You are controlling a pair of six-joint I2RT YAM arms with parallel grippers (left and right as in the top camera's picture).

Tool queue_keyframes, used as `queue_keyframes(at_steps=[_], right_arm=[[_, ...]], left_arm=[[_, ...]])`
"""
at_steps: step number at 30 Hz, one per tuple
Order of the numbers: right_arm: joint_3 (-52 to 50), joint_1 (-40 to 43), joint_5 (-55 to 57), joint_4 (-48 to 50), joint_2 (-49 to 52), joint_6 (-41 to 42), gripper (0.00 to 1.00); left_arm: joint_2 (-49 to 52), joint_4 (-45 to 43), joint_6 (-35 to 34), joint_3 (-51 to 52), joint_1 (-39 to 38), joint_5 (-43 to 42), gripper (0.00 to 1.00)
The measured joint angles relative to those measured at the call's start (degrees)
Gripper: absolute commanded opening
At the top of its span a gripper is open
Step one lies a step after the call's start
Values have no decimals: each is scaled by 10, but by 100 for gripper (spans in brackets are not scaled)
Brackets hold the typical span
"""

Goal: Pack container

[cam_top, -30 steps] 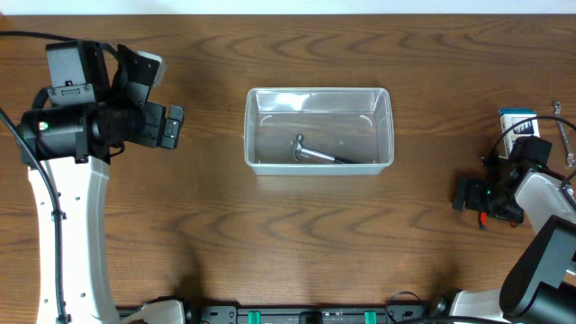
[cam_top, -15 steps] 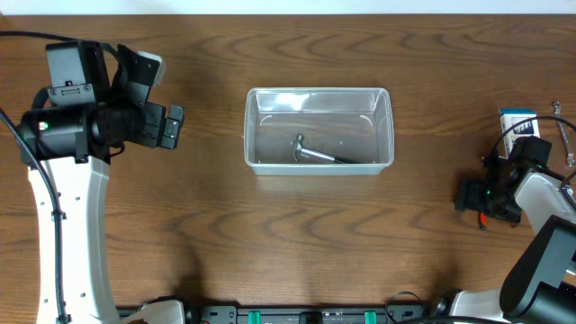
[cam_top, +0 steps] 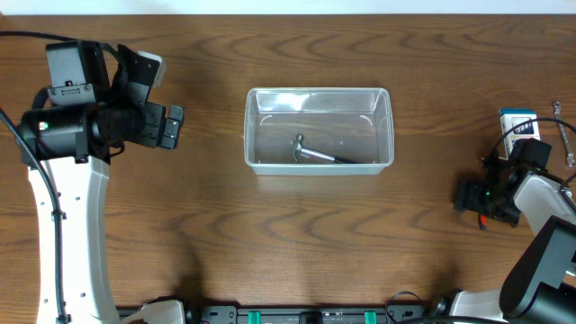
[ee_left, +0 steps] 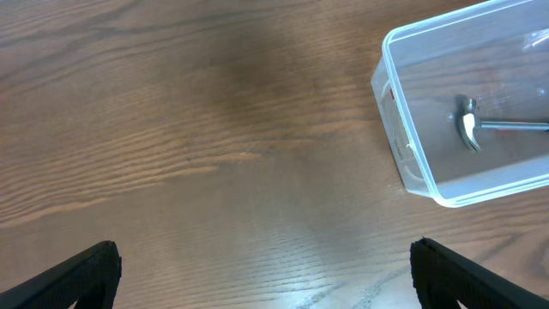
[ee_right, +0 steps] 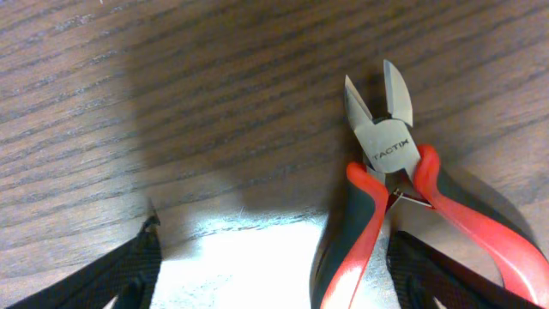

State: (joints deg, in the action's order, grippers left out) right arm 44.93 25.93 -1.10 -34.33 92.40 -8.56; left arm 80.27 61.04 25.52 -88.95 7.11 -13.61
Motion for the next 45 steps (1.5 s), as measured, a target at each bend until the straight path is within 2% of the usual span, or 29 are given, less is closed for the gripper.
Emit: queue_keyframes(at_steps=[15, 23, 29, 33, 45], right_arm=[[-1, 0, 0, 11, 0, 6, 66], [-1, 2, -1, 13, 0, 9, 48], [-1, 2, 4, 14, 0, 20, 41], [-1, 2, 6, 14, 0, 25, 27], [-1, 2, 10, 14, -1, 36, 2]], left_arm=[[0, 0, 0, 0, 0, 0, 98], [0, 0, 0, 0, 0, 0, 98], [0, 0, 0, 0, 0, 0, 98], [0, 0, 0, 0, 0, 0, 98], [0, 0, 0, 0, 0, 0, 98]])
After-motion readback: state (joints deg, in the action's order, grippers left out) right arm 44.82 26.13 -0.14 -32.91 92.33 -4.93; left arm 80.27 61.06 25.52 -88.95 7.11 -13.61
